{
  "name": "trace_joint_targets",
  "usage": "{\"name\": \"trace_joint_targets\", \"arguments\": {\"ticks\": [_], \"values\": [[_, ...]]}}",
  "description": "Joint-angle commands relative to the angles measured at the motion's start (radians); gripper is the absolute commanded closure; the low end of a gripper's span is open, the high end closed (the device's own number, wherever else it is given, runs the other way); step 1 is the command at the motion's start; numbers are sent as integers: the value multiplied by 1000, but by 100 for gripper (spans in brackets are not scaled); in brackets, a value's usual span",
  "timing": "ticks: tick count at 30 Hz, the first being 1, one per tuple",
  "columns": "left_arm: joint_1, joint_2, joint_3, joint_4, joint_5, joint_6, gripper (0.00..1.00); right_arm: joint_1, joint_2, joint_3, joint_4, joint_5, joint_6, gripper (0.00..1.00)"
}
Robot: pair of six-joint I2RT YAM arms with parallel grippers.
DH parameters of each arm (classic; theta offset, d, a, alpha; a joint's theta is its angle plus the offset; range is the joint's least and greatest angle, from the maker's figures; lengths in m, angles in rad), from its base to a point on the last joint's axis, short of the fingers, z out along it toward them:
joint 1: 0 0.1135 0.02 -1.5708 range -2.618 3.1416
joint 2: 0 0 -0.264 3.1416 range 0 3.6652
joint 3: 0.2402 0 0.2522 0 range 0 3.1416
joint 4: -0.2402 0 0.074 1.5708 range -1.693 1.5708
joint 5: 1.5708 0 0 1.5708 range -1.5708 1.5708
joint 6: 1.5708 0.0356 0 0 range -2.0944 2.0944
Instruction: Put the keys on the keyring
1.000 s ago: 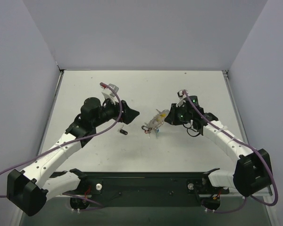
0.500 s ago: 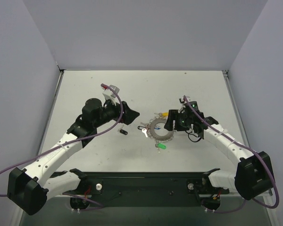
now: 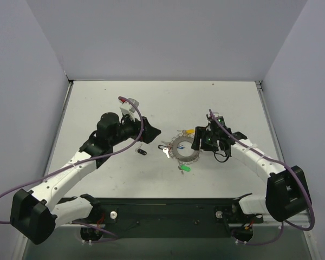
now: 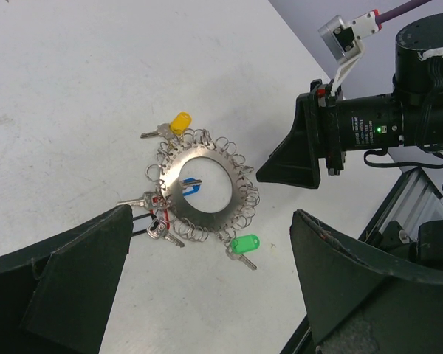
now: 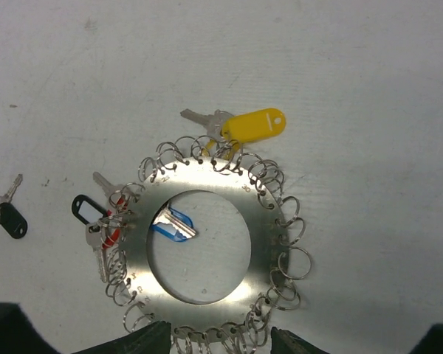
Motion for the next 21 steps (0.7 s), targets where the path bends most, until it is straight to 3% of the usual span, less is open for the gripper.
{"name": "trace_joint_targets", "arguments": {"ticks": [1,7,21], "values": [[4,20,17,29,-6,22,3,-29,40,44,-20,37,22,48],[4,42,21,29,-5,26,3,-49,89,61,-22,11,23,58],[6,77,32,30,-8,36,2,-37,195,84,-57,-26,23,65]]}}
